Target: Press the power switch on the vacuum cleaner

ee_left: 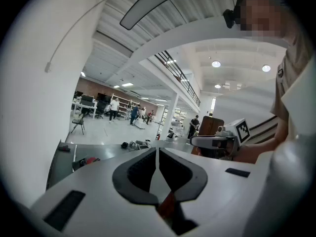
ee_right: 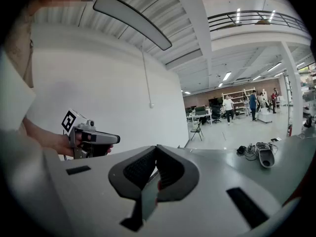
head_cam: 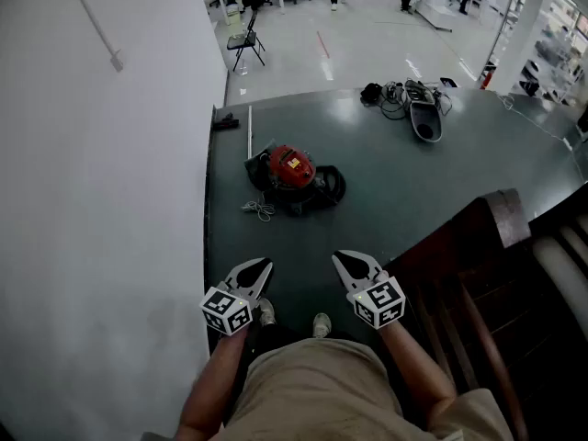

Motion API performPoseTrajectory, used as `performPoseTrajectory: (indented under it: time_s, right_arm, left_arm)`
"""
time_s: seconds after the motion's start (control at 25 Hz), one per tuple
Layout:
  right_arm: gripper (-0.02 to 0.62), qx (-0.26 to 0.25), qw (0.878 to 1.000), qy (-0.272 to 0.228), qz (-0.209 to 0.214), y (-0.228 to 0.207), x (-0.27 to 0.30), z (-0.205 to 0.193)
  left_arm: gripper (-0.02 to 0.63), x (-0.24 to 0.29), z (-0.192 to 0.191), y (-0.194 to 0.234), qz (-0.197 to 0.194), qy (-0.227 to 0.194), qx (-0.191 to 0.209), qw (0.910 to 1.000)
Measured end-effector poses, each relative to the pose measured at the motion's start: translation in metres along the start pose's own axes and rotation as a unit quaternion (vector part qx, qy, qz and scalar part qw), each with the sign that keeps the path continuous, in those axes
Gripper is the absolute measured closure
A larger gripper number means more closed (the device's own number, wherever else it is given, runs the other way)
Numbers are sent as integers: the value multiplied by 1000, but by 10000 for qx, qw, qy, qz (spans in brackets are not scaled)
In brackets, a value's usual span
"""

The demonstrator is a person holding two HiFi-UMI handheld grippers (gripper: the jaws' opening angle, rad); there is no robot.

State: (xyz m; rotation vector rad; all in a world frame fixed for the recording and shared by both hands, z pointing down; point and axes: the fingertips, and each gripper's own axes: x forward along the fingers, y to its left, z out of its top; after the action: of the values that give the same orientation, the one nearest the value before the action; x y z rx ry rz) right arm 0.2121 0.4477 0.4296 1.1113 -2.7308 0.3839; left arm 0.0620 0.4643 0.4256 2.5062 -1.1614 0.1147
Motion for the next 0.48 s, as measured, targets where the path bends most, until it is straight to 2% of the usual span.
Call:
performPoseTrajectory:
  time_s: [0.32, 0.48]
  right_arm:
    - [583, 102, 9999, -63, 1, -1, 12, 1]
    - [581, 308, 9993, -56, 180, -2, 29, 1]
  left_arm:
    - [597, -1, -3, 9, 27, 74, -40, 10000]
    - [597, 3, 1, 22, 6, 89, -68, 9999]
